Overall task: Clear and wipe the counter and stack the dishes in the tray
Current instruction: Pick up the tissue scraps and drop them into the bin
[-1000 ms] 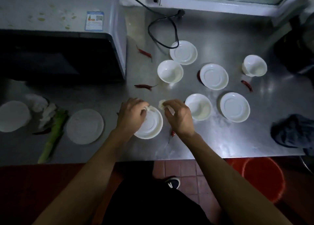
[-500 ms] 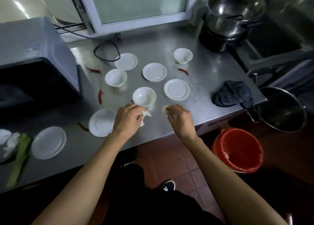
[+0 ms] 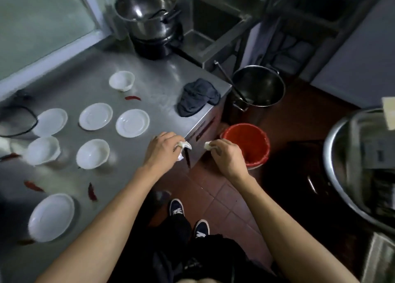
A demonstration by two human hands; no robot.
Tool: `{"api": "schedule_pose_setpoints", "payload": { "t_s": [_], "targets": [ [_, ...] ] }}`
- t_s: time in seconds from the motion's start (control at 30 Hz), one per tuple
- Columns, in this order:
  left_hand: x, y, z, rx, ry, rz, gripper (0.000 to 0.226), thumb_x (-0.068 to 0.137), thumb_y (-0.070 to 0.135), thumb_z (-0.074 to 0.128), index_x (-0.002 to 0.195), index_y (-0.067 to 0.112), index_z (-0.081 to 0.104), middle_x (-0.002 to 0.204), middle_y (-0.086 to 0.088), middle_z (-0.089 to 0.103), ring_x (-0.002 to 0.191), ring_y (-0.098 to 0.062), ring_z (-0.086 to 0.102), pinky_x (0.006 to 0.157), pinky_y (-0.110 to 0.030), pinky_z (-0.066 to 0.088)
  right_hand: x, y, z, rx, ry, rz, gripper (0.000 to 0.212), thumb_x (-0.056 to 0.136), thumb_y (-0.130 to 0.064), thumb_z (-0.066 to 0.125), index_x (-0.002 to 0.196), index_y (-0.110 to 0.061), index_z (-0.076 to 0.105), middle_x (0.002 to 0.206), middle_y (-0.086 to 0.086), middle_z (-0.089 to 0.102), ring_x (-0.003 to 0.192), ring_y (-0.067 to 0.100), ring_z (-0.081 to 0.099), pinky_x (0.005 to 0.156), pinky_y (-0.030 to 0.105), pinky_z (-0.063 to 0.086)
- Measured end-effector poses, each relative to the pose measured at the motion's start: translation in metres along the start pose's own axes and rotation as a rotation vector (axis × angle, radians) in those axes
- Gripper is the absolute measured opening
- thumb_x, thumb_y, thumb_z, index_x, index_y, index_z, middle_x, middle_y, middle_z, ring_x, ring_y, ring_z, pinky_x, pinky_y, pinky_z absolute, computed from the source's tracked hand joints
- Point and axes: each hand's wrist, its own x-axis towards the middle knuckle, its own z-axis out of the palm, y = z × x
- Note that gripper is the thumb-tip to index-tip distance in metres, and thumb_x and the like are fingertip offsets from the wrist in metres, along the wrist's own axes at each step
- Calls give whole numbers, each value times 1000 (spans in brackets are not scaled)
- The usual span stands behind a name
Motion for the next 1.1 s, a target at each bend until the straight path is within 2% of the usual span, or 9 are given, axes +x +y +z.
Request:
{"api": "schedule_pose_setpoints", "payload": {
  "t_s": [0.07,0.23,0.37,0.5,0.67,1.1],
  "targets": [
    [15,13,15,-18,-48,42,23,77,22,58,95,22,73,92,4,69,89,-27,61,75,-41,49,-7,17,-10,-10,32,61,20,83,-6,65,97,-16,74,91,2,71,80,22,67,71,40,56],
    [47,31,50,-86,-148,115,22,79,22,57,95,23,72,94,6,69,90,-24,61,77,-42,49,-15,45,-26,-75,76,184,22,82,-4,69,96,-19,75,92,-5,70,80,14,66,69,34,55],
    [72,33,76,-132,-219,147,19,82,16,66,98,23,73,97,6,69,89,-23,59,79,-41,48,-6,64,-29,-148,27,294,24,84,-6,63,101,-19,74,97,-3,70,88,18,66,70,32,53],
    [101,27,97,-174,-256,160,20,81,10,70,98,21,73,97,5,69,88,-22,59,77,-36,47,14,81,-26,-164,-16,346,24,84,-6,64,101,-20,75,98,-3,70,89,17,65,70,24,47],
    [136,16,119,-203,-295,170,19,80,11,71,96,21,74,94,5,69,84,-23,58,74,-37,48,32,98,-15,-153,-34,467,22,85,-15,63,102,-25,73,101,-6,71,89,17,66,73,36,55],
    [204,82,183,-207,-492,240,24,81,9,69,101,21,73,103,3,70,93,-25,59,82,-43,49,47,171,-53,-168,36,619,21,85,-12,62,101,-19,73,97,-1,70,87,22,66,69,35,53]
  ]
}}
